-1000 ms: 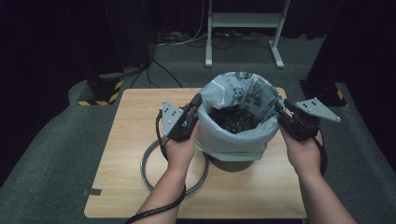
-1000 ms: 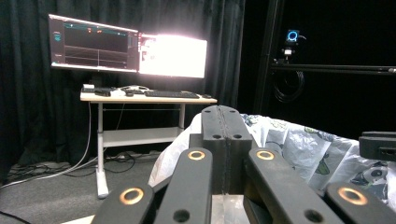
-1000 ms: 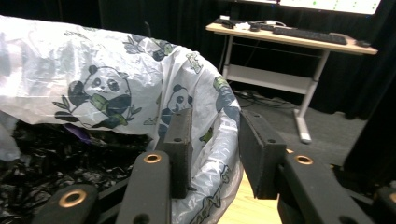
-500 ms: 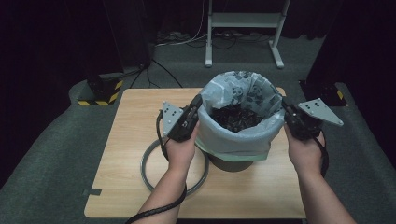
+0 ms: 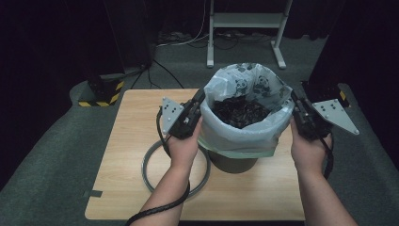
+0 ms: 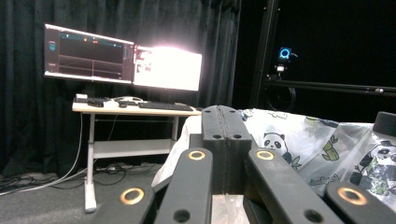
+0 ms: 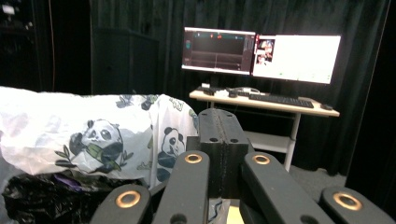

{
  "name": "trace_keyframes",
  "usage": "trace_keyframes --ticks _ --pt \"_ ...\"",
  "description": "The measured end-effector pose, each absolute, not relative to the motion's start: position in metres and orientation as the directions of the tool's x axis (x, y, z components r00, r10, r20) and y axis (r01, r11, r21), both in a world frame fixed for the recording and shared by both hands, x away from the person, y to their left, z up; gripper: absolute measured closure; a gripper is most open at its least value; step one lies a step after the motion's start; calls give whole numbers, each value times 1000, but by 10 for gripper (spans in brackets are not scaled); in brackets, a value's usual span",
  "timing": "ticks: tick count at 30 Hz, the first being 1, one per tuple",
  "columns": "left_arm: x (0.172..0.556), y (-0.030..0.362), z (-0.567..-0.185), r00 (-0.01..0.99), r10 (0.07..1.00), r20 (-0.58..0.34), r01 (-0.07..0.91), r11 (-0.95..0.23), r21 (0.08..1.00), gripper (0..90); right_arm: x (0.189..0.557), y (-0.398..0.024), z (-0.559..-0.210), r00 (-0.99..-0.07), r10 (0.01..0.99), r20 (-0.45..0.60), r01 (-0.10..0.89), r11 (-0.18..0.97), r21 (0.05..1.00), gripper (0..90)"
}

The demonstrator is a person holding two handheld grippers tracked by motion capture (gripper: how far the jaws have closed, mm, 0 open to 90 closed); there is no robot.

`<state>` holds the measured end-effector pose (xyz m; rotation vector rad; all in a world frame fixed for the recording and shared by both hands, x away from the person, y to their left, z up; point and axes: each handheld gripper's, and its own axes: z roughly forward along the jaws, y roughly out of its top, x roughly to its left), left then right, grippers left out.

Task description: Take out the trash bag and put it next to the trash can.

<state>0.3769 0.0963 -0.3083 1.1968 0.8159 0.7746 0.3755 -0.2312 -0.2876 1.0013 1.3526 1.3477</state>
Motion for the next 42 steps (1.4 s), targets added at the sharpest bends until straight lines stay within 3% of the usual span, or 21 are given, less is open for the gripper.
trace_keyframes --ticks 22,35,42 --pt "373 100 -255 527 844 -103 -177 228 958 899 363 -224 -234 -236 971 -44 -198 -3 980 900" --pt "369 110 -273 520 846 -117 -154 228 961 899 340 -206 -237 -297 955 -19 -226 -51 973 900" --pt "368 114 -279 524 843 -125 -141 230 963 899 329 -184 -236 -335 940 -55 -246 -31 969 900"
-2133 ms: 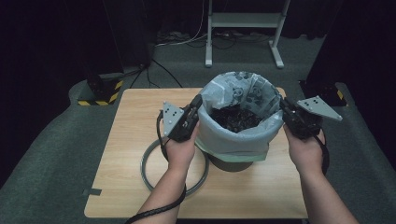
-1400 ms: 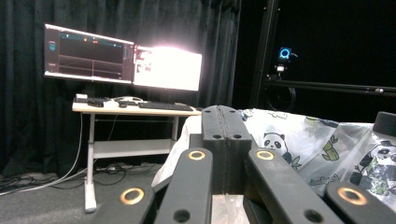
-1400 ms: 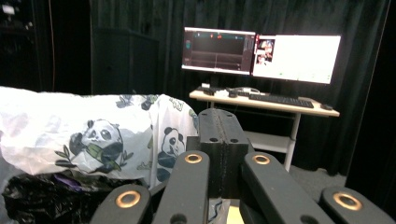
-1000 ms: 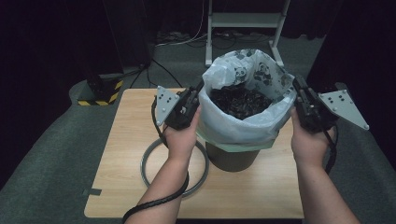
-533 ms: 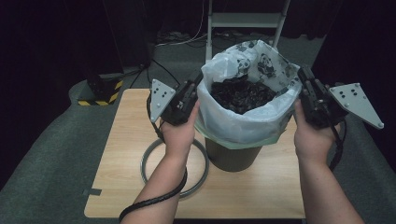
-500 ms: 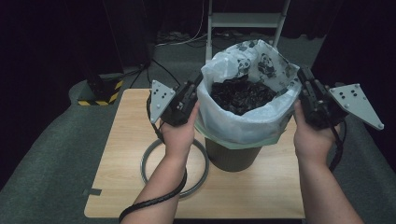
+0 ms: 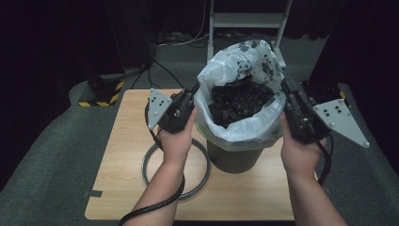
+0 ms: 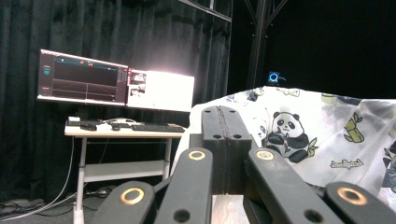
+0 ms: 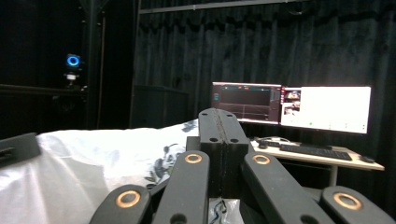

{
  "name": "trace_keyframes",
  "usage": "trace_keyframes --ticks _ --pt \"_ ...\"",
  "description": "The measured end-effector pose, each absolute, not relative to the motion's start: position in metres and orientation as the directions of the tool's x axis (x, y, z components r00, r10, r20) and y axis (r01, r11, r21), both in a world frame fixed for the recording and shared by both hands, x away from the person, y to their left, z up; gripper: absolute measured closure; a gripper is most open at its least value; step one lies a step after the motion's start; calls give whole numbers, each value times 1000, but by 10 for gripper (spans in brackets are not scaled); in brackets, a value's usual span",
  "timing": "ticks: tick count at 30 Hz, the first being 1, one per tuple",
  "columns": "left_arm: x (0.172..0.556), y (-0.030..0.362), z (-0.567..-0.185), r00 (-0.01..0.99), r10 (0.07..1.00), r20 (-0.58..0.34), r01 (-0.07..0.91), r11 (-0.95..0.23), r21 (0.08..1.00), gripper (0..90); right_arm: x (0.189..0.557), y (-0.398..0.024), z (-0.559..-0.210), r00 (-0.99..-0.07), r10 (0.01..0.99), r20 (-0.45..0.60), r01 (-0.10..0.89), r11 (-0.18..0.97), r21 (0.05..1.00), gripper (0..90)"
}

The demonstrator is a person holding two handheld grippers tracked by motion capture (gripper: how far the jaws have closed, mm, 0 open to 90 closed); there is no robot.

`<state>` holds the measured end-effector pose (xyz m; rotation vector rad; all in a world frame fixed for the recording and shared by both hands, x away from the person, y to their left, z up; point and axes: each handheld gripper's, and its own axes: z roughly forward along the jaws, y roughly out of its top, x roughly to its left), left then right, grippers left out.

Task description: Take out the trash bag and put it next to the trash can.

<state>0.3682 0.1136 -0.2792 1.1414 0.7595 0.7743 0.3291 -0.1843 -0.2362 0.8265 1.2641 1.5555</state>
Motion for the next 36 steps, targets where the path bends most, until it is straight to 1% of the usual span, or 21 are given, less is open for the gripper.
trace_keyframes --ticks 8,14,15,18,20,21,25,29,32,36 --pt "369 115 -289 527 839 -133 -118 227 967 899 324 -162 -239 -367 926 -86 -247 -8 969 900" --pt "365 116 -296 529 839 -128 -108 215 971 898 320 -127 -249 -422 897 -135 -244 31 969 900" --pt "365 116 -296 529 839 -128 -108 215 971 898 320 -127 -249 -422 897 -135 -244 31 969 900" --pt "362 120 -304 529 838 -134 -95 215 972 898 319 -105 -260 -446 876 -184 -237 83 968 900" --pt "361 122 -306 531 836 -135 -90 214 973 899 318 -101 -262 -450 871 -194 -235 94 967 900" --pt "361 122 -307 531 836 -136 -86 213 973 898 317 -90 -268 -464 857 -224 -231 127 965 900" --pt "359 125 -313 548 826 -134 -68 204 976 897 315 -73 -281 -483 830 -281 -222 194 955 900" --pt "357 125 -315 555 822 -128 -66 197 978 896 315 -65 -289 -498 813 -302 -209 226 951 900" --pt "353 125 -317 563 815 -138 -66 211 975 895 314 -55 -302 -521 793 -315 -191 252 949 900" --pt "351 126 -317 570 811 -134 -69 209 975 894 312 -50 -312 -525 785 -328 -184 272 945 900"
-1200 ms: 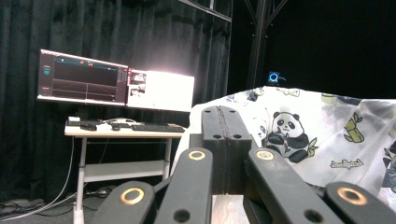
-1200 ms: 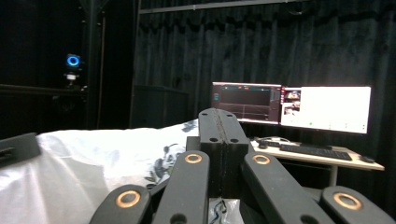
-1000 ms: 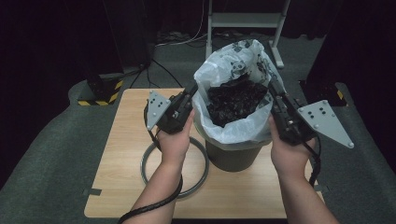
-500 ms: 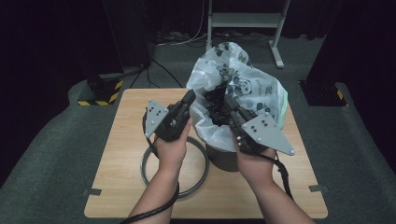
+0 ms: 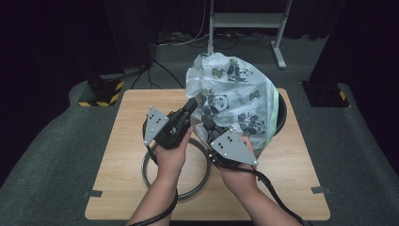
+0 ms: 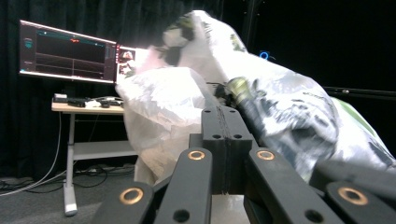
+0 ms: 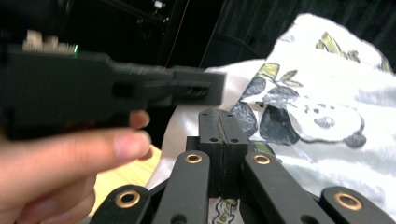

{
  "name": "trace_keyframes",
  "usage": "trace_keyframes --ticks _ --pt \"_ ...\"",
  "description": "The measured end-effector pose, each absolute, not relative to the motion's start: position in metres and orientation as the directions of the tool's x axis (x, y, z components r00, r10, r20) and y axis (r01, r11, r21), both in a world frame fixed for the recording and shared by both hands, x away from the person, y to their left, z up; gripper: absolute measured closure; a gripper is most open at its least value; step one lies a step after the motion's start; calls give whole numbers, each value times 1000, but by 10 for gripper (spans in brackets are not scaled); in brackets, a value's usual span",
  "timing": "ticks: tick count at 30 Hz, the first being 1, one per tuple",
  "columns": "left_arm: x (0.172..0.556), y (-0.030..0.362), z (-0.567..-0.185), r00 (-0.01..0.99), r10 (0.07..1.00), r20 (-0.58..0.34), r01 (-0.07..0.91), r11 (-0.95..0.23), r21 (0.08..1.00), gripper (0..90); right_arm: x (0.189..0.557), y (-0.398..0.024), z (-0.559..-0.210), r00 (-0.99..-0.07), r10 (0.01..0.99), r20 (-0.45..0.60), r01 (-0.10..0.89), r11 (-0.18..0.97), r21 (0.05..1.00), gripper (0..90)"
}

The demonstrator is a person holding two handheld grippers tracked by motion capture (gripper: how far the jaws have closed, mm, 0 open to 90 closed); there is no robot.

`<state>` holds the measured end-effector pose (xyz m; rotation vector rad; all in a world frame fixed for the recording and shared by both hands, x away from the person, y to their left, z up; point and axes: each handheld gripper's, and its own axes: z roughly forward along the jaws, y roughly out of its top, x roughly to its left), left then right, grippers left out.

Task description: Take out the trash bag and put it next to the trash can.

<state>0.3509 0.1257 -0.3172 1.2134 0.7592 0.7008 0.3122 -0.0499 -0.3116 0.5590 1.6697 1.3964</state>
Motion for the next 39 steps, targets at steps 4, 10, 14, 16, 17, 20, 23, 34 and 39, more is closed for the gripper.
trace_keyframes --ticks 4,10,14,16,17,20,23,34,39 --pt "348 124 -318 594 794 -129 -56 201 978 884 313 -46 -323 -529 781 -332 -161 292 943 900" --pt "344 127 -317 577 806 -132 -61 204 977 612 314 -46 -328 -529 780 -336 -156 300 941 900" --pt "341 124 -312 542 833 -110 -69 175 982 337 315 -46 -328 -530 778 -338 -160 300 941 900" --pt "340 124 -311 534 839 -104 -79 171 982 298 315 -47 -328 -532 777 -336 -158 299 941 900" --pt "341 126 -310 522 846 -109 -77 175 982 289 315 -47 -329 -533 777 -333 -157 296 942 900" --pt "346 130 -309 517 843 -152 -33 197 980 274 315 -47 -329 -534 777 -333 -159 294 942 900" --pt "350 132 -308 511 841 -178 -1 207 978 261 315 -48 -330 -534 776 -335 -160 296 942 900" --pt "358 139 -313 503 828 -248 66 249 966 220 315 -48 -331 -538 775 -333 -159 294 942 900" --pt "369 133 -312 549 796 -255 136 216 967 262 315 -48 -331 -539 773 -334 -160 296 942 900"
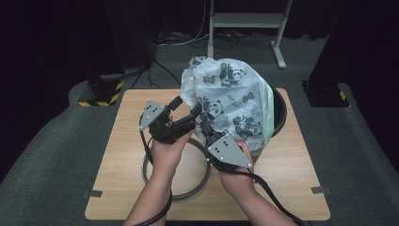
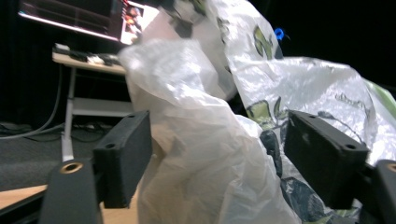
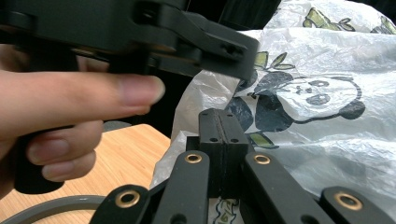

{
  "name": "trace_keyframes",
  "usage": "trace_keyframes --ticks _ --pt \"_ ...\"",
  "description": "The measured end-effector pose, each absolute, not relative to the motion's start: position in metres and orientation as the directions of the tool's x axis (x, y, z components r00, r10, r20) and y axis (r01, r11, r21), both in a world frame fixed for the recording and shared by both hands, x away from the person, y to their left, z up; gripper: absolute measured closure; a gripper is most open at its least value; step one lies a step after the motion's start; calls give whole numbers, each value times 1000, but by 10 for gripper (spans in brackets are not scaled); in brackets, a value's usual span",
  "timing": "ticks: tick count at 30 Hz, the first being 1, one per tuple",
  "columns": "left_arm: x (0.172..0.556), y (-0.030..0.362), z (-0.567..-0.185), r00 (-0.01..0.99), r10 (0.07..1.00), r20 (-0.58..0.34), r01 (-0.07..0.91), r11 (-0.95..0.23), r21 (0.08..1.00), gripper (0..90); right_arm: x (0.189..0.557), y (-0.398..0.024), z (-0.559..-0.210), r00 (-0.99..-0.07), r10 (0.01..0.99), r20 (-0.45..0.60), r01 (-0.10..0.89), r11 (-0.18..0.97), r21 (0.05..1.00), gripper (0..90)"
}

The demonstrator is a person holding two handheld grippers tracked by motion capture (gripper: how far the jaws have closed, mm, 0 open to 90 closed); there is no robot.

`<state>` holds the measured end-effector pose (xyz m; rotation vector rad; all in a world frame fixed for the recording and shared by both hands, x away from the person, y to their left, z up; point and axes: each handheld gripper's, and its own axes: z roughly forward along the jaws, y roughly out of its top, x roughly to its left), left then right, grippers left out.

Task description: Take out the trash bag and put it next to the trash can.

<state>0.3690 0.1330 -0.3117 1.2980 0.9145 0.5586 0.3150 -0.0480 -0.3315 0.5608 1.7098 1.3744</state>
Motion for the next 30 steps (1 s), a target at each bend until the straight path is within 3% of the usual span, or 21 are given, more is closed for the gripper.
trace_keyframes --ticks 12,20,23,24,30 --pt "383 121 -301 629 742 -233 220 118 968 528 314 -49 -338 -544 766 -343 -159 307 938 900" --pt "388 117 -303 657 724 -212 238 68 969 850 311 -53 -338 -543 767 -341 -159 305 939 896" --pt "389 117 -303 655 726 -209 232 70 970 887 310 -56 -336 -549 770 -325 -155 288 945 840" --pt "389 118 -303 652 728 -211 229 75 970 888 307 -60 -332 -555 774 -305 -150 268 952 775" --pt "387 115 -301 628 751 -203 195 101 976 890 299 -74 -317 -549 794 -261 -152 212 965 666"
